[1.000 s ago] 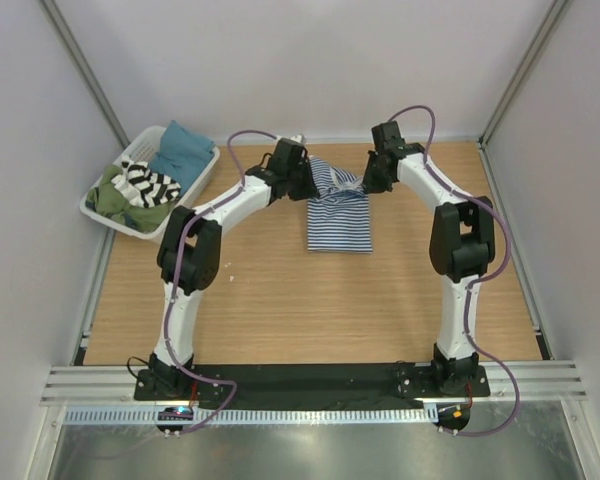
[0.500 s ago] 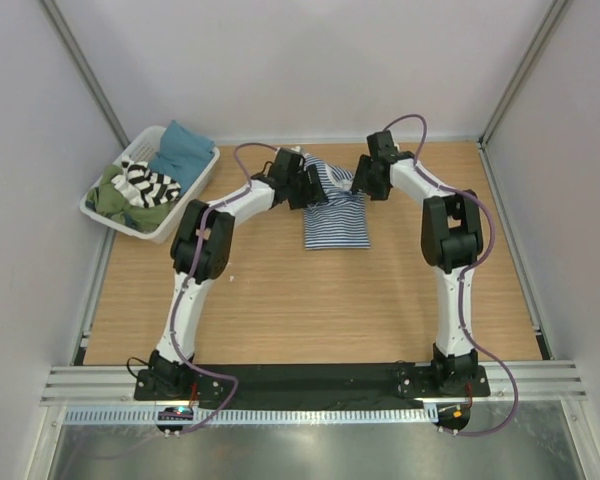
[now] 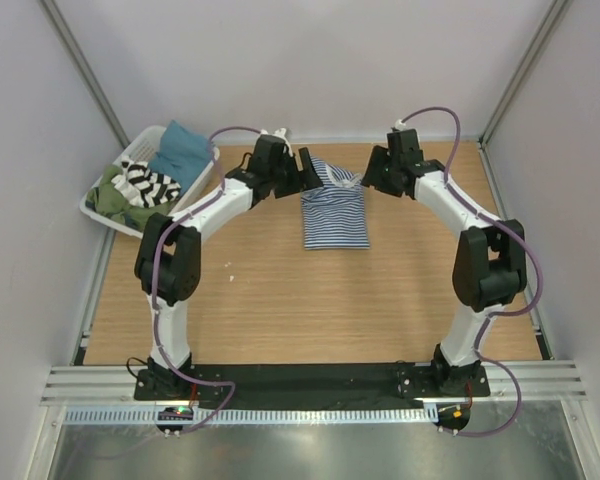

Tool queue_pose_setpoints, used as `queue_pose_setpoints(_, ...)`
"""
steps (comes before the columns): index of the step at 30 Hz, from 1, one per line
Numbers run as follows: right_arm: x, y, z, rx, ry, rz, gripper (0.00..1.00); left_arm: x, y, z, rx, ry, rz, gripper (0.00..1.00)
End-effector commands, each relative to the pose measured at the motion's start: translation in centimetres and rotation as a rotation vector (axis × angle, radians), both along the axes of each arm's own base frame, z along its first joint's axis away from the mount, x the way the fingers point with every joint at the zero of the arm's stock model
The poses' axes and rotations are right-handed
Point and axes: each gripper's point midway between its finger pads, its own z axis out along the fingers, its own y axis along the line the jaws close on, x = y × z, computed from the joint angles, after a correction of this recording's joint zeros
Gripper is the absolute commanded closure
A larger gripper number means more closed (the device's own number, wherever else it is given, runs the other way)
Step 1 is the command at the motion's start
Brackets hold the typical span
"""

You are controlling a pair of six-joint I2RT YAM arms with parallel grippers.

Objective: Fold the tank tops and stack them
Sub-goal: Fold the tank top

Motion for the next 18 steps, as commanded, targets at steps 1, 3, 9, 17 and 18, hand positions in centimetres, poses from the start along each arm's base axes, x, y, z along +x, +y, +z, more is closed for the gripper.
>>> queue_pose_setpoints(1, -1.4, 1.1, 0.1, 0.053, 0.005, 0.074, 0.38, -1.5, 0.6, 0.0, -0.008, 0.016, -0.014, 0.22)
queue_pose_setpoints(3, -2.6, 1.3, -1.3, 0.064, 0.045, 0.091, 0.40, -2.3, 0.6, -0.7, -0.013, 0.040, -0.021, 0.22)
queue_pose_setpoints(9, -3.2, 1.5, -4.7, 0.055, 0.111, 0.114, 0.55, -4.1, 0.3, -3.9, -0.011, 0.100, -0.048, 0.28)
queue_pose_setpoints(17, -5.4, 1.5, -7.6, 0.064, 0.184, 0.108, 0.50, -7.5, -0.8, -7.1, 0.008, 0.169, -0.085, 0.32)
queue_pose_setpoints(18, -5.8, 1.4, -7.9, 0.059, 0.191, 0.106, 0.50, -7.9, -1.0, -7.4, 0.006, 0.175, -0.084, 0.32)
